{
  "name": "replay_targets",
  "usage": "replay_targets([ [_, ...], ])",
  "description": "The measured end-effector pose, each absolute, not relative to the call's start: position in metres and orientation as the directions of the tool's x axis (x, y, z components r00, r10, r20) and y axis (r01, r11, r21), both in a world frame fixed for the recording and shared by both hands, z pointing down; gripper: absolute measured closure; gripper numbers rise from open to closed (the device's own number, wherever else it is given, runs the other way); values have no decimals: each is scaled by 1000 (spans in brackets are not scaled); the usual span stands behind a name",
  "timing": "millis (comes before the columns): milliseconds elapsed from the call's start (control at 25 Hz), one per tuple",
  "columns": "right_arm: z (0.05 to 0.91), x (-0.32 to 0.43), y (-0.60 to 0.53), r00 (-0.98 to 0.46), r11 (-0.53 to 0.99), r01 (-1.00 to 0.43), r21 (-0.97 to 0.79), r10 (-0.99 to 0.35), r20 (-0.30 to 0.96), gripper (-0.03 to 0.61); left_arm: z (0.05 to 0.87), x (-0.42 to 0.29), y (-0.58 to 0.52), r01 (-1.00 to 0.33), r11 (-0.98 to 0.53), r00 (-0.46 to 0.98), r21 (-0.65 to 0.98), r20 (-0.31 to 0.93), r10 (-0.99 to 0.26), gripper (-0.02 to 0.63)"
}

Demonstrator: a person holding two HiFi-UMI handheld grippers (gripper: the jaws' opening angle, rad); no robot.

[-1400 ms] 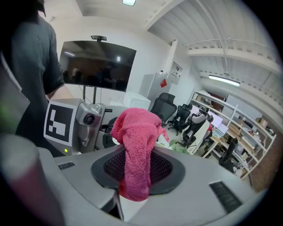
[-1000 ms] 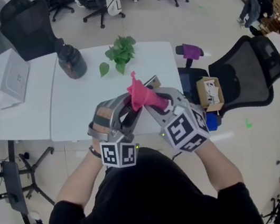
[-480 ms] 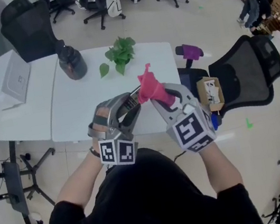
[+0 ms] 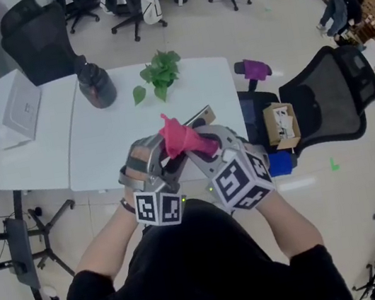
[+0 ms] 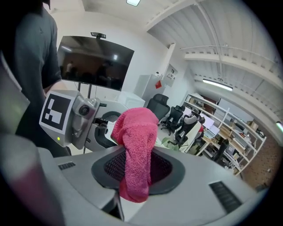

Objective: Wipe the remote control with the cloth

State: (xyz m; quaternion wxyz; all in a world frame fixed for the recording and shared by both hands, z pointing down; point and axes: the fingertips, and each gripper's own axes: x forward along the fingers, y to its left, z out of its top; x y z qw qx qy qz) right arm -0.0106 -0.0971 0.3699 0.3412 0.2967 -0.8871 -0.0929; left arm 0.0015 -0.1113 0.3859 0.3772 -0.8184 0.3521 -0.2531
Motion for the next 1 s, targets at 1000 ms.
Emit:
replay_targets([
  [1000,346,38,-109,-772,761,-635,-136,-619,141,471,351,-26,-151,-14,-571,812,821,-324,-486,403],
])
